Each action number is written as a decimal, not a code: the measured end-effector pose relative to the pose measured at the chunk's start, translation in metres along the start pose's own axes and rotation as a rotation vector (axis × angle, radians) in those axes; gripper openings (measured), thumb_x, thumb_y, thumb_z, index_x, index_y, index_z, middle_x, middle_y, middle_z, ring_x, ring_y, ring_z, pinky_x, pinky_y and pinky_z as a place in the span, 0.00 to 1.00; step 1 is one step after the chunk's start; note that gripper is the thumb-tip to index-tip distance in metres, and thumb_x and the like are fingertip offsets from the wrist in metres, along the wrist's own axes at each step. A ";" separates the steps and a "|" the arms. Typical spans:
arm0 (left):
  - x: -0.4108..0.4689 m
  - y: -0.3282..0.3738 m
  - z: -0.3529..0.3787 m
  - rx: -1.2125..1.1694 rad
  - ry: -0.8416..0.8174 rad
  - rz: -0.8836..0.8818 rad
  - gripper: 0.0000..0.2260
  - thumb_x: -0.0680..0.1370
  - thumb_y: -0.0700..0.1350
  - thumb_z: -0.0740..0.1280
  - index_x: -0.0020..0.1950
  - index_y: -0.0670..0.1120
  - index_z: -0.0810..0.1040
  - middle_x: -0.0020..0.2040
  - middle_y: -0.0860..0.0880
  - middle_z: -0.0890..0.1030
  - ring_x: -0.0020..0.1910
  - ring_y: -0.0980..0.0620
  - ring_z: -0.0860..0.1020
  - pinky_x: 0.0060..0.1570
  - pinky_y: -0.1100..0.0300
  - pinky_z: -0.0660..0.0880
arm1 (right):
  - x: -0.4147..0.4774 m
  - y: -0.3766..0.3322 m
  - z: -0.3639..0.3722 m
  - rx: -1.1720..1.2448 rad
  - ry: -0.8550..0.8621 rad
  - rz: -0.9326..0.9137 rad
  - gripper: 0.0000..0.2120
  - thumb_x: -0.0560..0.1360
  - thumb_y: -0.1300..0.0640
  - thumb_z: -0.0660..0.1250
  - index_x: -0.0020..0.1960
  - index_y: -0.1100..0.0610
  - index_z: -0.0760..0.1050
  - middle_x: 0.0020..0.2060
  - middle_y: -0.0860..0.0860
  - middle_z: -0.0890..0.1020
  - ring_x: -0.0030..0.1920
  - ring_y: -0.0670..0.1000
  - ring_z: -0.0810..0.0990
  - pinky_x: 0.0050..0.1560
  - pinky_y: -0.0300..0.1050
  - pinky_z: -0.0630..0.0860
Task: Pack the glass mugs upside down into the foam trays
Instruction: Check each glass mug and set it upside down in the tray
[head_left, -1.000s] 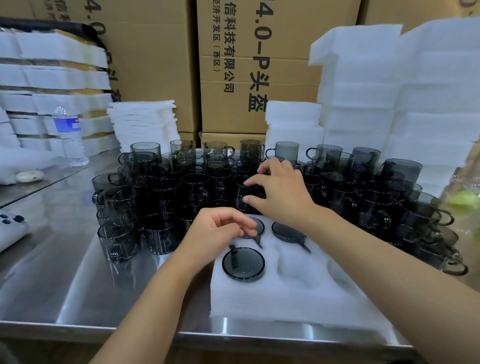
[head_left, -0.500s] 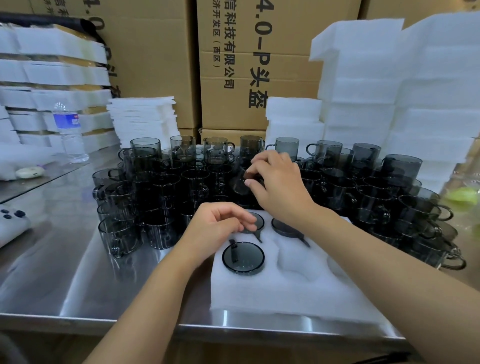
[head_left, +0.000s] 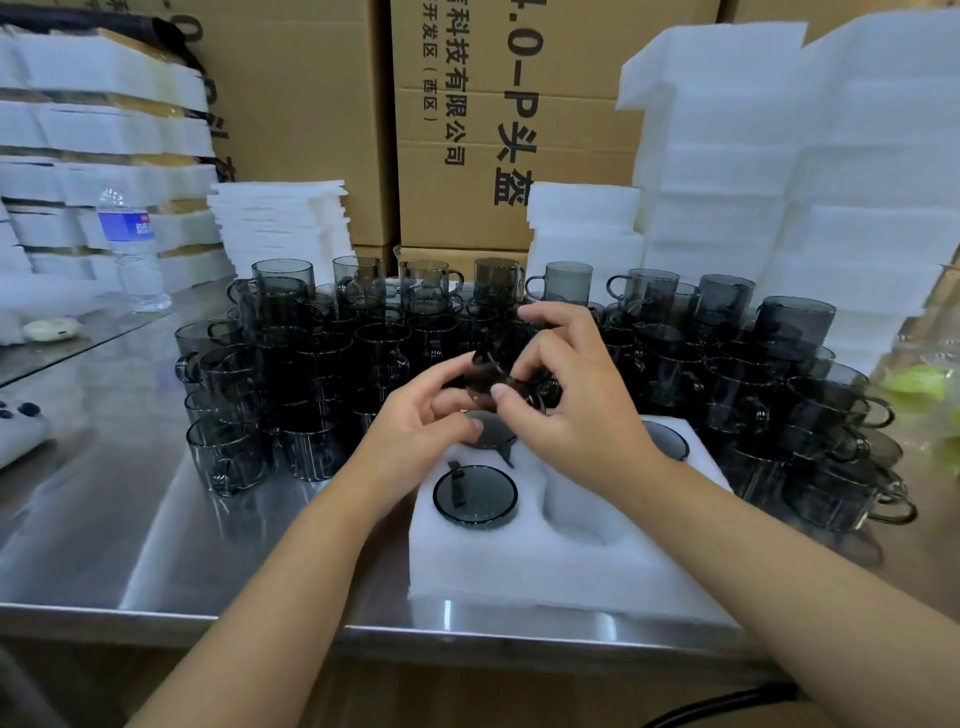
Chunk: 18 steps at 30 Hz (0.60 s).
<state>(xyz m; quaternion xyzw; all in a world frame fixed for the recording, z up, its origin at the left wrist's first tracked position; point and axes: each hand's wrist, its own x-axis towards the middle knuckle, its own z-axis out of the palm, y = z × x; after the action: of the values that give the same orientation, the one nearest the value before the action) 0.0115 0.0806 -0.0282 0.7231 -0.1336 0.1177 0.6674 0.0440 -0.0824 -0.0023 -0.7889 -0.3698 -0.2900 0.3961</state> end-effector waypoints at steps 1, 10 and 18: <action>0.000 -0.001 -0.001 0.002 -0.001 -0.013 0.25 0.75 0.28 0.63 0.69 0.47 0.70 0.43 0.51 0.85 0.45 0.55 0.82 0.48 0.65 0.76 | 0.000 0.000 0.000 0.001 -0.004 -0.019 0.08 0.68 0.55 0.69 0.42 0.53 0.70 0.58 0.46 0.68 0.63 0.47 0.69 0.60 0.32 0.63; -0.003 0.001 0.001 0.028 0.021 -0.015 0.15 0.72 0.51 0.66 0.58 0.58 0.79 0.43 0.48 0.84 0.45 0.50 0.82 0.51 0.59 0.77 | -0.004 0.002 -0.001 0.097 -0.034 0.012 0.28 0.65 0.53 0.76 0.60 0.49 0.67 0.53 0.38 0.70 0.54 0.45 0.71 0.54 0.28 0.66; -0.003 -0.001 -0.001 -0.105 -0.030 -0.026 0.18 0.72 0.47 0.67 0.61 0.57 0.78 0.54 0.43 0.83 0.59 0.38 0.78 0.65 0.37 0.68 | -0.004 -0.002 -0.005 0.046 -0.074 -0.086 0.28 0.66 0.52 0.75 0.61 0.51 0.67 0.53 0.36 0.68 0.54 0.39 0.67 0.53 0.26 0.63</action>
<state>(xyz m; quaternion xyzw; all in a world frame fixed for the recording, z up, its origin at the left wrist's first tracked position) 0.0089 0.0821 -0.0303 0.6905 -0.1403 0.0910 0.7037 0.0394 -0.0871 -0.0026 -0.7730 -0.4244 -0.2689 0.3874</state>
